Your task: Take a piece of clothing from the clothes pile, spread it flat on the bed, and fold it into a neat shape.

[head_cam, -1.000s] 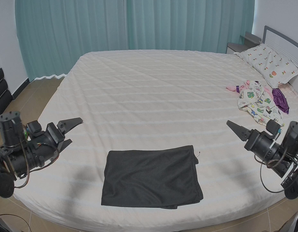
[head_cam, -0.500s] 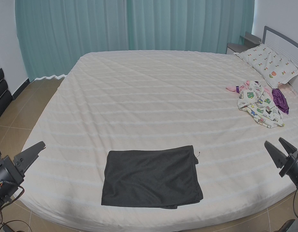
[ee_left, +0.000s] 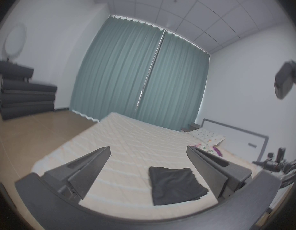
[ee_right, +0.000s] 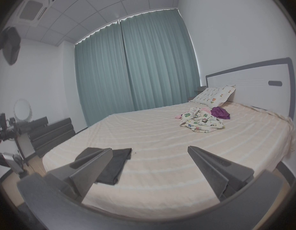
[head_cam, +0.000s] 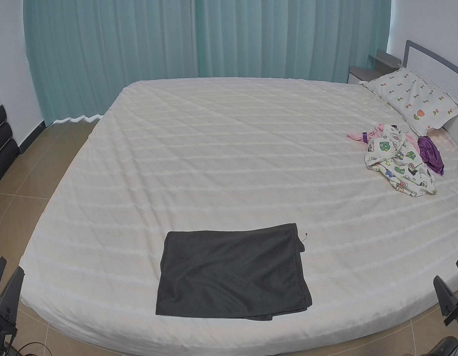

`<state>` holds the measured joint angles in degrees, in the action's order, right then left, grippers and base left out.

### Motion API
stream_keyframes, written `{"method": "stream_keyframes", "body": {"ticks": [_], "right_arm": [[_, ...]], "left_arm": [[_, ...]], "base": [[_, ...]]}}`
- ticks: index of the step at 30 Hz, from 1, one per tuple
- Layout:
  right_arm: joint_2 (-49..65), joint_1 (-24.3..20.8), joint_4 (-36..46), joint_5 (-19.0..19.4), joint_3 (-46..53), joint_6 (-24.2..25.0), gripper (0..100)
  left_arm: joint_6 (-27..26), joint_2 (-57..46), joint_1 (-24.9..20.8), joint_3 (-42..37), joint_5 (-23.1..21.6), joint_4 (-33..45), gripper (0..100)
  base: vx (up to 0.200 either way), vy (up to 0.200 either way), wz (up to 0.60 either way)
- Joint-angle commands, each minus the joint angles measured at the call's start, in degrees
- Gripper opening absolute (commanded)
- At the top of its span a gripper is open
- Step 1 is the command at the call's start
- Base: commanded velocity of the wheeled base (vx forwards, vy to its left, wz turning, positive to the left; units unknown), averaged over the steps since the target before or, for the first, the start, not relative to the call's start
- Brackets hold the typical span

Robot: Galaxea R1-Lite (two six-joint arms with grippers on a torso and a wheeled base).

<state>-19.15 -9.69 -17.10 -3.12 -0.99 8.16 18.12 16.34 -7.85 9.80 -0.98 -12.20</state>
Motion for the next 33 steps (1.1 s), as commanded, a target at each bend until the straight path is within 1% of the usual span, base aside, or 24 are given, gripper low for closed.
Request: {"method": "stream_keyframes", "body": {"ticks": [1, 2, 3, 4, 5, 6, 7, 8, 13, 14, 17, 20, 23, 26, 28, 29, 30, 32, 33], "right_arm": [[13.5, 4.8, 6.7, 0.2, 1.0, -3.4, 100], [14.0, 6.0, 7.7, 0.5, 1.0, -3.8, 100], [15.1, 7.9, 10.5, 0.8, 1.0, -4.0, 100], [17.6, 9.4, 14.6, 2.0, 0.5, -4.8, 100], [18.0, 9.5, 15.1, 2.2, 0.5, -4.9, 100], [19.2, 9.9, 18.8, 4.4, -0.9, -6.7, 100], [19.2, 9.9, 18.9, 4.4, -0.9, -6.9, 100], [19.1, 9.8, 18.2, 4.6, -0.9, -7.4, 100], [19.1, 9.9, 17.4, 4.8, -0.4, -7.6, 100], [19.1, 9.9, 17.5, 5.0, -0.5, -7.5, 100], [19.1, 9.9, 17.4, 5.4, -0.4, -7.5, 100], [19.1, 9.9, 17.4, 7.4, -0.4, -7.5, 100], [19.1, 9.8, 17.5, 7.8, -0.4, -7.0, 100], [19.1, 9.9, 17.2, 9.5, -0.3, -7.0, 100], [19.1, 9.9, 16.5, 11.9, -0.2, -7.6, 100], [19.1, 9.9, 15.6, 13.1, 0.2, -7.8, 100], [19.1, 9.9, 13.1, 15.8, 1.0, -8.3, 100], [19.1, 9.9, 12.6, 17.3, 1.0, -8.3, 100], [19.1, 9.9, 12.6, 17.3, 1.0, -8.3, 100]], "left_arm": [[-5.9, -11.4, 5.0, -1.5, 2.5, 3.6, 100], [-6.3, -11.8, 6.3, -2.3, 2.1, 3.6, 100], [-7.6, -13.2, 7.8, -3.3, 1.6, 3.6, 100], [-9.9, -15.3, 8.4, -4.4, 1.9, 3.6, 100], [-10.2, -15.5, 8.4, -4.6, 1.9, 3.6, 100], [-15.6, -16.3, 8.2, -7.8, 2.6, 2.4, 100], [-15.9, -16.3, 8.2, -8.0, 2.6, 2.4, 100], [-18.3, -16.3, 8.2, -9.8, 3.2, 1.5, 100], [-17.5, -16.3, 8.2, -9.8, 3.3, 3.8, 100], [-17.1, -16.3, 8.1, -9.8, 3.3, 8.3, 100], [-16.5, -16.3, 8.1, -9.8, 3.3, 8.2, 100], [-16.8, -16.3, 8.1, -9.8, 3.2, 8.2, 100], [-17.0, -16.3, 8.1, -9.8, 2.3, 8.2, 100], [-16.4, -16.3, 8.1, -9.8, -1.7, 8.2, 100], [-16.4, -16.3, 8.1, -9.8, -3.7, 8.3, 100], [-16.6, -16.3, 8.1, -9.8, -4.0, 8.3, 100], [-17.2, -16.3, 8.1, -9.8, -4.4, 8.3, 100], [-17.9, -16.3, 8.1, -9.8, -4.4, 8.3, 100], [-17.9, -16.3, 8.1, -9.8, -4.4, 8.3, 100]], "base": [[0.000, 0.000, 0.00], [0.000, 0.000, 0.00], [0.000, 0.000, 0.00], [0.000, 0.000, 0.00], [0.000, 0.000, 0.00], [0.000, 0.000, 0.00], [0.000, 0.000, 0.00], [0.000, 0.000, 0.00], [0.000, 0.000, 0.00], [0.000, 0.000, 0.00], [0.000, 0.000, 0.00], [0.000, 0.000, 0.00], [0.000, 0.000, 0.00], [0.000, 0.000, 0.00], [0.000, 0.000, 0.00], [0.000, 0.000, 0.00], [0.000, 0.000, 0.00], [0.000, 0.000, 0.00], [0.000, 0.000, 0.00]]}}
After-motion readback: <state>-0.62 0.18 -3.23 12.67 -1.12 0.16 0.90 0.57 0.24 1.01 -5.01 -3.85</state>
